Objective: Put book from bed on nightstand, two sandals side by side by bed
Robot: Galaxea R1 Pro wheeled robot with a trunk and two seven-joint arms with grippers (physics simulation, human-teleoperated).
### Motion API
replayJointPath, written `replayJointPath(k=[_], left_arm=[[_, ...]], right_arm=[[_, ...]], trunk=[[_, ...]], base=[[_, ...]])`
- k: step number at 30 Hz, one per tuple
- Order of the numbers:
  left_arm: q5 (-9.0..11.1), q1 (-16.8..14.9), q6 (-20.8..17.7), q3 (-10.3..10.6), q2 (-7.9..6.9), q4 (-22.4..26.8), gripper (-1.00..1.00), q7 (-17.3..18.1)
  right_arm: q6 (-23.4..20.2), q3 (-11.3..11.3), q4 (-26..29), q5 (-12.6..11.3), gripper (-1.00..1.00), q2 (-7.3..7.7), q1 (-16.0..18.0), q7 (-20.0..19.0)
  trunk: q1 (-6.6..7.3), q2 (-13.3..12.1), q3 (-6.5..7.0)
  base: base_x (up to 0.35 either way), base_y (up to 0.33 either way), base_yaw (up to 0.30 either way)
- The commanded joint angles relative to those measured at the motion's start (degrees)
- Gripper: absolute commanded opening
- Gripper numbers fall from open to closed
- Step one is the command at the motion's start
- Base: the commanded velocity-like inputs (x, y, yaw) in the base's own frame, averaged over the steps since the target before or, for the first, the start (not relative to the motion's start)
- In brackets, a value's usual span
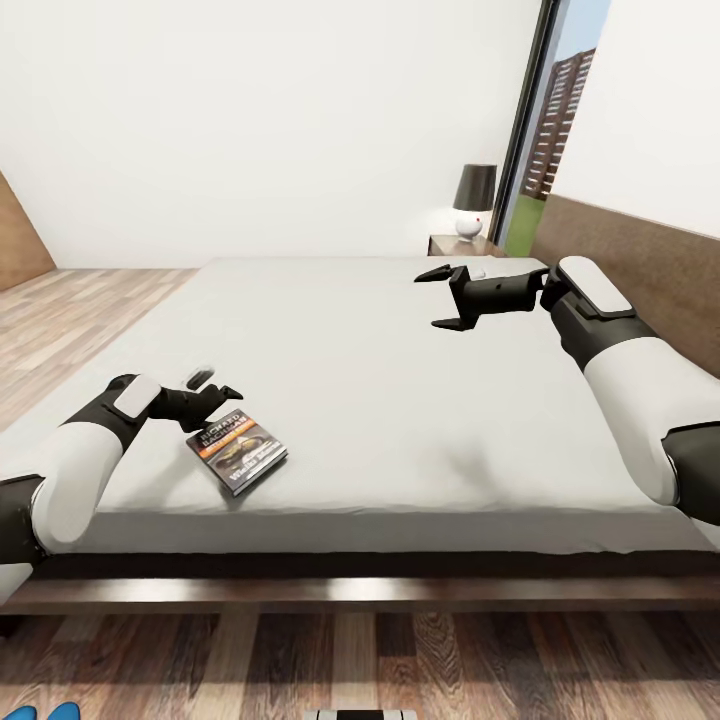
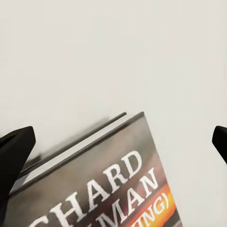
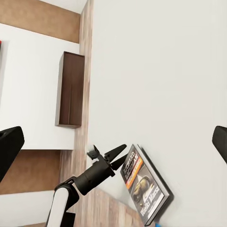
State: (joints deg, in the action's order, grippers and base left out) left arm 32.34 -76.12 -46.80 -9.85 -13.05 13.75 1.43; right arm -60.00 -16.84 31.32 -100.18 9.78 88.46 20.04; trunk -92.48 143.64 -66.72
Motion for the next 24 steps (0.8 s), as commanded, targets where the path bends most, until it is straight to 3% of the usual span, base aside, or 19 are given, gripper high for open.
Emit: replayJointPath(k=[1, 24], left_arm=[[-0.9, 0.0, -0.4, -0.1, 0.02, 0.0, 1.0, -0.1], [-0.8, 0.0, -0.4, -0.1, 0.04, 0.0, 1.0, -0.1]], right_arm=[[0.0, -0.3, 0.1, -0.5, 1.0, 0.07, 0.0, 0.4], [0.0, -0.3, 0.1, -0.5, 1.0, 0.07, 0.0, 0.4]], trunk=[[0.0, 0.0, -0.06], [0.0, 0.0, -0.06]], base=[[-0.005, 0.0, 0.0], [-0.001, 0.0, 0.0]])
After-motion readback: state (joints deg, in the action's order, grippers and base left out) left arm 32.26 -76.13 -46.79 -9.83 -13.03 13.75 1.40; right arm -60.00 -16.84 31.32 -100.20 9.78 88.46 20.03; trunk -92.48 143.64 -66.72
